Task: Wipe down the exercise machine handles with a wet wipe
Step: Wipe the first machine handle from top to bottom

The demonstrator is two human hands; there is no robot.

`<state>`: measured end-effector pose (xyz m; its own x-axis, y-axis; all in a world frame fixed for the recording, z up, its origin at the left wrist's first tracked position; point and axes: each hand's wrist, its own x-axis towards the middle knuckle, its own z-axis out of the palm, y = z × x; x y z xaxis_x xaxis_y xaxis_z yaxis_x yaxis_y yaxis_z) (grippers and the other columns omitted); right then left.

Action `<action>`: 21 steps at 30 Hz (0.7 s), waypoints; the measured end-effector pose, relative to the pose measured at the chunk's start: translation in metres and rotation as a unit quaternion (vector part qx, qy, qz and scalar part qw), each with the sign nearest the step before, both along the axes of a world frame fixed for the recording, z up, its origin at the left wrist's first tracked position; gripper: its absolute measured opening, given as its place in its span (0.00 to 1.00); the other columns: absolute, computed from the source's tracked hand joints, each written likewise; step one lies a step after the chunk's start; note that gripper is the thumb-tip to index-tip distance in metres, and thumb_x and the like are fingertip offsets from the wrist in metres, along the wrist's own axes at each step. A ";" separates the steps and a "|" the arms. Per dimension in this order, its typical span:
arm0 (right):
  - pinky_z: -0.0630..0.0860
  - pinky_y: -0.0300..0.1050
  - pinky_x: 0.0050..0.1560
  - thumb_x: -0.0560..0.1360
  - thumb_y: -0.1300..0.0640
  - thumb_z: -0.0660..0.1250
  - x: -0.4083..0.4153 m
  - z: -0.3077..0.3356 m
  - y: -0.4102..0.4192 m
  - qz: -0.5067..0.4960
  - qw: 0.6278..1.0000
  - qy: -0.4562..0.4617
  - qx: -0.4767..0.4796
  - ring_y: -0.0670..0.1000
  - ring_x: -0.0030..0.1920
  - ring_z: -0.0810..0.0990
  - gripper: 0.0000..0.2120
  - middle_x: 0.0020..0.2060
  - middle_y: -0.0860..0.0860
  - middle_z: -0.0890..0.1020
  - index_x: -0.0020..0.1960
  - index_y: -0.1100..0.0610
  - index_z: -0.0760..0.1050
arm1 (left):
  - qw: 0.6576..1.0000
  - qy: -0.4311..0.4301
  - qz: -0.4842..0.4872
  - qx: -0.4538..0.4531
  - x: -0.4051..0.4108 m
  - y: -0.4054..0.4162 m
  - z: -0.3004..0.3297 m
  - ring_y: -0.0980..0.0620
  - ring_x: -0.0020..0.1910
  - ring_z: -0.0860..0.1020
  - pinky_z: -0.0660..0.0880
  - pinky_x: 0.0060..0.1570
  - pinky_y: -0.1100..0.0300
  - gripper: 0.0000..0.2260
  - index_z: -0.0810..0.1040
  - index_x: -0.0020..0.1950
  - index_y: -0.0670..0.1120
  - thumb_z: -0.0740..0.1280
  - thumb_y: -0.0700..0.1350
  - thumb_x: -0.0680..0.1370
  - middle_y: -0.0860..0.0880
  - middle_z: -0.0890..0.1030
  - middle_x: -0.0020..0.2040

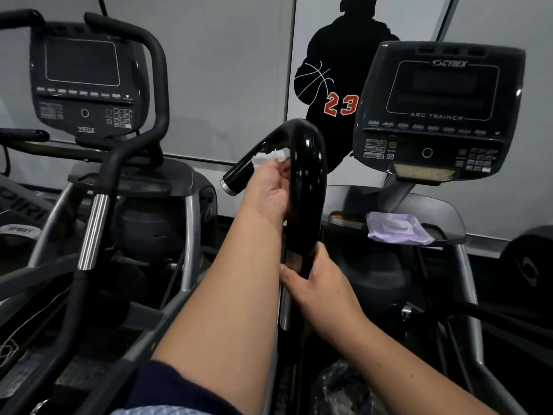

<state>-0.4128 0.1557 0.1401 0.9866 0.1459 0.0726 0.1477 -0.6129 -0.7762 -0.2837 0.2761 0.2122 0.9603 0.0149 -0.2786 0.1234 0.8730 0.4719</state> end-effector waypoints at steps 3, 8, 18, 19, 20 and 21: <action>0.78 0.53 0.54 0.74 0.39 0.68 -0.001 0.000 0.000 0.004 1.000 -0.001 0.002 0.49 0.51 0.81 0.14 0.50 0.42 0.82 0.53 0.43 0.67 | 1.000 0.002 0.007 0.020 0.000 0.002 -0.007 0.49 0.36 0.81 0.82 0.34 0.55 0.08 0.78 0.39 0.42 0.67 0.37 0.79 0.47 0.80 0.37; 0.79 0.53 0.53 0.73 0.38 0.68 0.000 -0.001 0.000 0.003 1.000 -0.004 0.018 0.46 0.50 0.80 0.14 0.47 0.40 0.81 0.51 0.42 0.67 | 0.998 0.022 0.056 -0.015 0.000 0.006 -0.008 0.49 0.28 0.82 0.82 0.31 0.61 0.09 0.79 0.44 0.37 0.60 0.30 0.78 0.45 0.81 0.35; 0.79 0.51 0.52 0.74 0.39 0.68 0.000 -0.002 -0.001 0.001 1.000 -0.001 0.012 0.44 0.48 0.80 0.13 0.47 0.40 0.81 0.51 0.42 0.67 | 0.997 0.050 0.047 0.043 -0.004 0.004 -0.013 0.52 0.30 0.79 0.79 0.30 0.58 0.11 0.78 0.38 0.44 0.65 0.37 0.80 0.49 0.78 0.29; 0.79 0.51 0.52 0.73 0.39 0.68 0.000 -0.002 -0.001 0.000 1.000 -0.001 0.013 0.44 0.48 0.80 0.13 0.47 0.40 0.81 0.51 0.42 0.68 | 0.997 0.030 0.047 0.046 -0.004 0.003 -0.010 0.52 0.28 0.79 0.78 0.29 0.59 0.14 0.78 0.35 0.45 0.65 0.36 0.80 0.50 0.78 0.26; 0.79 0.51 0.52 0.73 0.38 0.68 0.001 -0.002 -0.001 0.000 1.000 0.001 0.016 0.43 0.48 0.80 0.14 0.48 0.40 0.81 0.52 0.42 0.68 | 0.998 -0.006 0.034 0.044 -0.003 0.004 -0.005 0.53 0.26 0.78 0.78 0.28 0.61 0.17 0.77 0.33 0.45 0.62 0.34 0.80 0.50 0.77 0.25; 0.79 0.51 0.52 0.72 0.37 0.68 0.001 -0.001 -0.001 0.000 1.000 0.004 0.020 0.43 0.48 0.81 0.15 0.48 0.40 0.82 0.52 0.41 0.68 | 0.997 -0.045 0.004 0.067 -0.009 -0.001 0.000 0.55 0.24 0.79 0.77 0.25 0.64 0.18 0.75 0.34 0.45 0.59 0.33 0.82 0.52 0.77 0.23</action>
